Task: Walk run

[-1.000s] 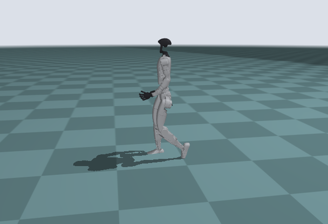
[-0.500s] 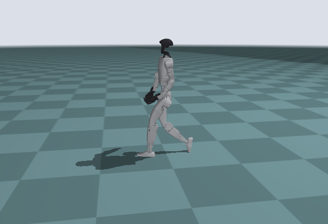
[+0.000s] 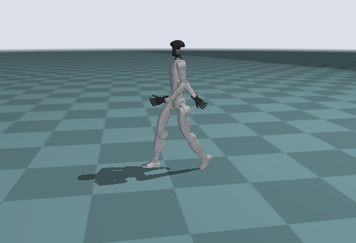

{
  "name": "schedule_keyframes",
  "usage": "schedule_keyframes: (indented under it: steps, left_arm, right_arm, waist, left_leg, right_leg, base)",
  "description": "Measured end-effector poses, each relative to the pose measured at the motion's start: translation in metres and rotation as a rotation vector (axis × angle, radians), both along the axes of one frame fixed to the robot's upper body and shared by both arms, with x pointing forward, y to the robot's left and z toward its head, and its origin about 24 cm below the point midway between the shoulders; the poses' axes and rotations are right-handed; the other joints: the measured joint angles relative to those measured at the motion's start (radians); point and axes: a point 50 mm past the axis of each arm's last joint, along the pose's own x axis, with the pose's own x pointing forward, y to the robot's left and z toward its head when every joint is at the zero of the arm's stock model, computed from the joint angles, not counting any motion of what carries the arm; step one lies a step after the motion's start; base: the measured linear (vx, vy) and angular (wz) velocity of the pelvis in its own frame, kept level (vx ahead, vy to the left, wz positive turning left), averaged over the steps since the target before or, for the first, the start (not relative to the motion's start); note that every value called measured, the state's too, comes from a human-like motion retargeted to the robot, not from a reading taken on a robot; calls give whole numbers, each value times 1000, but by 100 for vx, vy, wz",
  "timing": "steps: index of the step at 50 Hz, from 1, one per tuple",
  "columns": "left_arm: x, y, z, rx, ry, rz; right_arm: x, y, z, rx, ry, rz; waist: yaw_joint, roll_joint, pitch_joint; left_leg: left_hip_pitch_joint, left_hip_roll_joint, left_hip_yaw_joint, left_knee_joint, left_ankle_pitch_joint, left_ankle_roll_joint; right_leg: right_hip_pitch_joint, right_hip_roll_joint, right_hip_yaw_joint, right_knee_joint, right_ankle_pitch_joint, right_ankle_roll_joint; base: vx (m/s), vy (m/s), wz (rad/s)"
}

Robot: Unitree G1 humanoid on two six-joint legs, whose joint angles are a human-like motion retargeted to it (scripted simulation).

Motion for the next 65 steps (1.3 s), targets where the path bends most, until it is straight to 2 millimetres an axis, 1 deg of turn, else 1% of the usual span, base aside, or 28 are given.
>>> schedule_keyframes:
  steps: [2,4,6,9,12,15,19,21,23,25,27,29,30,32,33,35,36,40,43,46,50,53,55,57,58,60,62,65]
  left_arm:
    - [-15,-4,-9,-11,55,16]
    - [-26,-6,-17,-17,108,44]
    - [-36,-7,-23,-32,152,77]
    - [-47,-4,-29,-41,195,116]
    - [-53,2,-28,-7,195,125]
    - [-55,15,-24,60,167,103]
    - [-50,22,-19,110,133,47]
    - [-46,19,-19,102,129,38]
    - [-45,14,-21,75,142,50]
    - [-44,9,-23,43,157,61]
    - [-47,6,-25,29,171,61]
    - [-49,5,-25,27,175,54]
    - [-48,6,-25,26,173,53]
    - [-33,9,-21,25,144,43]
    - [-26,11,-19,32,132,38]
    - [-13,12,-15,45,108,27]
    - [-7,10,-13,42,93,22]
    - [12,2,0,23,13,-12]
    - [22,-3,14,7,-66,-42]
    - [32,-2,26,4,-135,-61]
    - [34,7,30,11,-154,-52]
    - [19,8,14,-14,-71,-17]
    - [3,7,2,-35,-1,21]
    - [-15,6,-9,-46,59,48]
    - [-23,3,-12,-53,84,54]
    - [-33,2,-18,-56,125,72]
    - [-40,0,-23,-69,158,95]
    - [-47,1,-28,-78,196,121]
  right_arm:
    - [39,-30,-24,-88,-145,58]
    - [91,-58,-46,-150,-300,115]
    - [154,-83,-61,-223,-476,176]
    - [264,-114,-64,-372,-817,263]
    - [369,-138,-35,-501,-1187,330]
    - [452,-145,12,-544,-1503,376]
    - [518,-154,76,-590,-1792,409]
    - [531,-162,98,-638,-1881,415]
    - [532,-167,106,-690,-1931,400]
    - [521,-171,98,-745,-1933,341]
    - [496,-171,69,-752,-1838,265]
    - [457,-162,28,-678,-1651,229]
    - [434,-153,7,-616,-1538,226]
    - [385,-135,-28,-491,-1302,236]
    - [357,-123,-42,-426,-1186,240]
    - [292,-100,-62,-301,-949,259]
    - [258,-92,-66,-248,-821,279]
    - [130,-56,-57,-64,-405,328]
    - [58,-24,-33,78,-230,293]
    - [5,6,-3,171,-93,211]
    - [-35,31,29,183,51,109]
    - [-45,33,39,151,141,14]
    - [-41,28,35,108,153,-31]
    - [-24,15,19,52,76,-43]
    - [-9,4,6,16,14,-40]
    - [34,-19,-21,-46,-121,-17]
    - [92,-42,-46,-125,-280,26]
    - [202,-78,-70,-283,-626,109]
  waist:
    - [27,-22,-15]
    - [45,7,10]
    - [55,-33,-2]
    - [85,-72,-3]
    - [169,-118,10]
    - [265,-144,16]
    - [364,-144,21]
    - [367,-149,20]
    - [353,-148,18]
    - [371,-162,6]
    - [419,-185,-21]
    - [416,-197,-31]
    - [379,-206,-22]
    - [322,-234,24]
    - [329,-212,24]
    - [333,-128,10]
    - [333,-117,17]
    - [239,-56,46]
    - [152,-39,63]
    - [82,-46,87]
    - [77,-41,90]
    - [57,-33,55]
    - [19,-37,22]
    - [-1,-30,-2]
    - [7,-40,-10]
    - [31,12,28]
    - [20,-19,22]
    - [39,-77,-4]
  left_leg:
    - [-101,-39,94,236,203,-18]
    - [-231,26,127,571,230,-18]
    - [-308,11,120,637,185,11]
    - [-453,68,208,662,24,154]
    - [-604,58,261,558,-126,251]
    - [-697,86,328,299,-192,317]
    - [-758,76,365,-95,-281,418]
    - [-774,30,340,-261,-343,398]
    - [-772,11,346,-306,-380,339]
    - [-774,17,371,-214,-378,390]
    - [-756,56,470,-145,-332,397]
    - [-749,-4,281,-72,-288,412]
    - [-754,-58,157,-13,-302,427]
    - [-719,-141,122,86,-389,439]
    - [-672,-62,210,89,-411,443]
    - [-567,63,249,29,-439,433]
    - [-525,46,222,2,-449,433]
    - [-354,36,175,-127,-453,409]
    - [-244,3,144,-190,-479,398]
    - [-140,-23,113,-212,-522,369]
    - [-36,6,155,-210,-531,280]
    - [7,30,162,-157,-395,171]
    - [18,45,151,-92,-194,87]
    - [-19,35,80,48,69,-9]
    - [-64,-1,82,151,177,-16]
    - [-210,99,122,576,230,-18]
    - [-291,78,76,665,217,-2]
    - [-429,113,194,680,72,140]
  right_leg:
    - [1,-20,123,99,-50,-31]
    - [47,32,64,164,-115,-80]
    - [138,28,34,115,-133,-121]
    - [256,79,126,35,-146,-156]
    - [355,71,144,-21,-149,-162]
    - [442,105,205,-56,-170,-188]
    - [551,143,227,-66,-215,-228]
    - [597,148,207,-57,-221,-236]
    - [644,158,154,-36,-182,-209]
    - [678,157,150,6,-79,-142]
    - [692,125,109,74,141,-28]
    - [666,125,107,237,346,101]
    - [628,139,111,379,407,157]
    - [515,154,112,714,407,256]
    - [480,197,124,730,407,254]
    - [391,262,68,682,379,159]
    - [340,259,76,690,323,133]
    - [158,175,63,585,78,101]
    - [70,36,37,337,6,129]
    - [6,-79,-13,86,-42,98]
    - [-48,-70,60,-192,-115,130]
    - [-51,-63,-38,-81,-141,60]
    - [-44,-112,-181,-3,-39,89]
    - [-19,-29,91,46,-17,23]
    - [-24,-35,145,94,-37,-5]
    - [6,42,83,199,-114,-67]
    - [93,37,51,157,-134,-109]
    - [205,59,113,71,-146,-148]
  base:
    - [134,-30,-38]
    - [123,-39,-57]
    - [100,-63,-53]
    - [112,-53,-78]
    - [99,-28,-161]
    - [97,-27,-176]
    - [126,-16,-98]
    - [101,-6,26]
    - [153,-2,55]
    - [137,-4,-17]
    - [164,2,-83]
    - [163,5,15]
    - [117,-11,146]
    - [129,-24,124]
    - [130,-23,16]
    - [105,-12,-25]
    - [111,-9,2]
    - [120,-9,103]
    - [108,-20,127]
    - [102,-34,98]
    - [111,-52,-5]
    - [137,-65,12]
    - [108,-47,58]
    - [135,-55,28]
    - [156,-55,-35]
    - [121,-42,-65]
    - [111,-69,-19]
    - [83,-50,-50]
